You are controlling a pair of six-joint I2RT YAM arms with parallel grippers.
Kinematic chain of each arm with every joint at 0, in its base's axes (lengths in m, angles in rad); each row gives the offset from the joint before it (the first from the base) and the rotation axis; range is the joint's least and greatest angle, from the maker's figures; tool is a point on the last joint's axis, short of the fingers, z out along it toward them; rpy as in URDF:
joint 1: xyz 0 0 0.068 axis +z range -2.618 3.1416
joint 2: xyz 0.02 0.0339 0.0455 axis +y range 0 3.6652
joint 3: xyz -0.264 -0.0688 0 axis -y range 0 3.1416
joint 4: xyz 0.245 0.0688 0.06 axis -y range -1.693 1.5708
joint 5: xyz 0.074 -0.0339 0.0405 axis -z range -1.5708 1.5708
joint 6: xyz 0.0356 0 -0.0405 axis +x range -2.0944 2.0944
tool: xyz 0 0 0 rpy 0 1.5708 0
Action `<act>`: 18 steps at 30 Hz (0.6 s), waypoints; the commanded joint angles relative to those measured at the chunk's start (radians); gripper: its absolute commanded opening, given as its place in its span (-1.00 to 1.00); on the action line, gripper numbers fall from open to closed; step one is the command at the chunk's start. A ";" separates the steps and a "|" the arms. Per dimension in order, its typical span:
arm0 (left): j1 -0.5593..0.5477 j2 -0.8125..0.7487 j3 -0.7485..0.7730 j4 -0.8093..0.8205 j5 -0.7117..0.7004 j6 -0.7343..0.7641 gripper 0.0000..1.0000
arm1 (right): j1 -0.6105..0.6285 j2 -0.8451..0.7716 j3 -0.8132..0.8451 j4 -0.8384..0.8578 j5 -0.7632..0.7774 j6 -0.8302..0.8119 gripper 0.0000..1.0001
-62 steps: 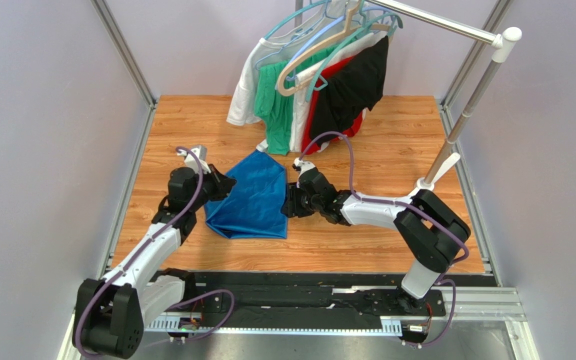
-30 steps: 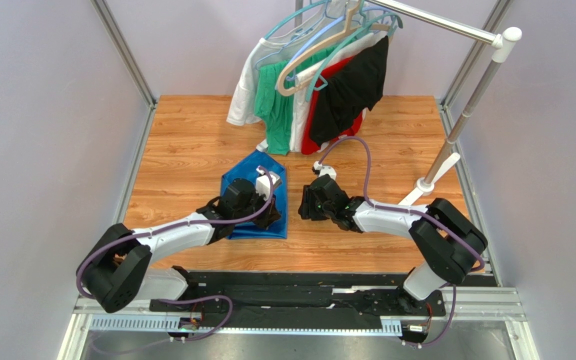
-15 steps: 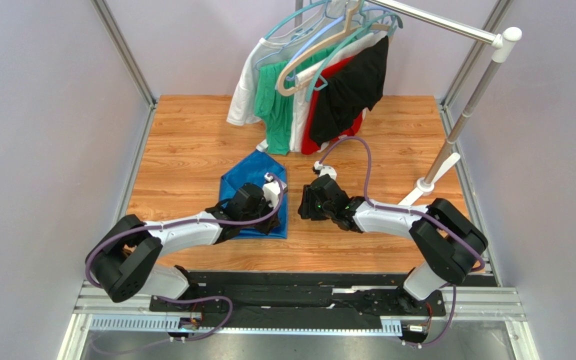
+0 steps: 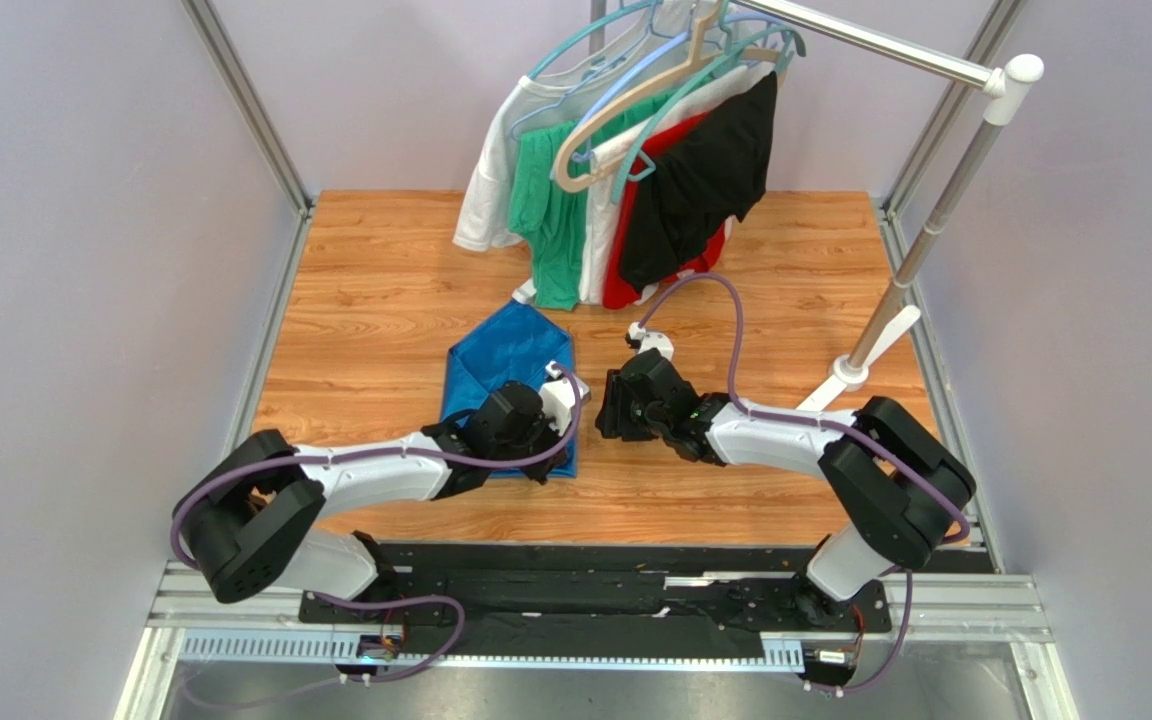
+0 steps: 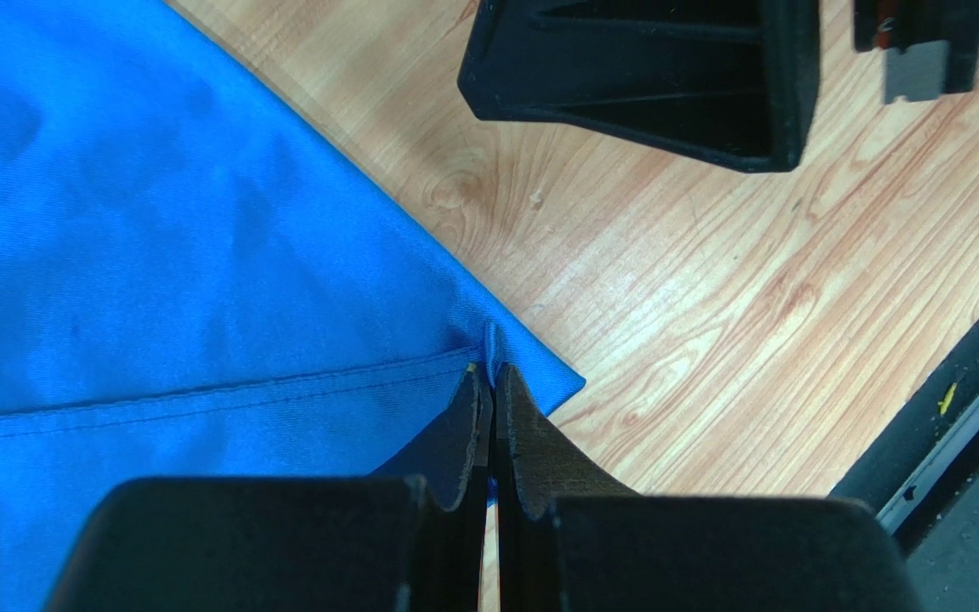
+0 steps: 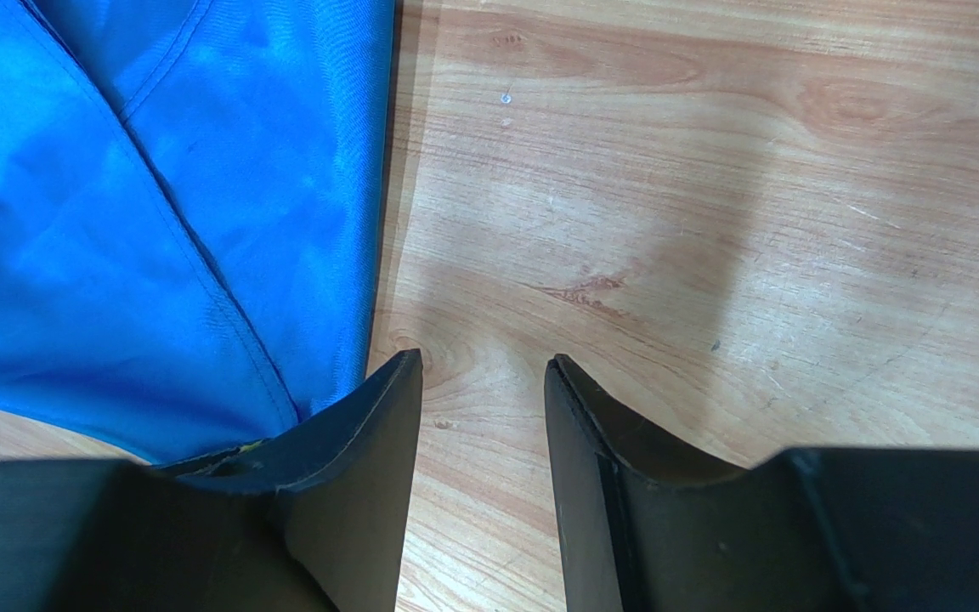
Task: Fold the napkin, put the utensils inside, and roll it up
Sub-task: Fold the napkin
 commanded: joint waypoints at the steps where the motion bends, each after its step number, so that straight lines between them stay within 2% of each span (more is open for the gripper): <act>1: -0.013 -0.048 -0.020 0.057 -0.014 0.006 -1.00 | -0.002 -0.021 0.001 0.021 0.000 0.013 -0.11; 13: -0.038 -0.032 -0.028 0.074 0.021 0.005 -1.00 | -0.001 -0.021 0.001 0.020 -0.005 0.015 -0.11; 17: -0.039 -0.007 0.001 0.019 0.000 -0.017 -1.00 | -0.001 -0.022 0.001 0.020 -0.005 0.015 -0.11; 18: -0.039 0.004 0.006 0.003 -0.003 -0.023 -0.90 | -0.001 -0.022 -0.001 0.020 -0.003 0.015 -0.11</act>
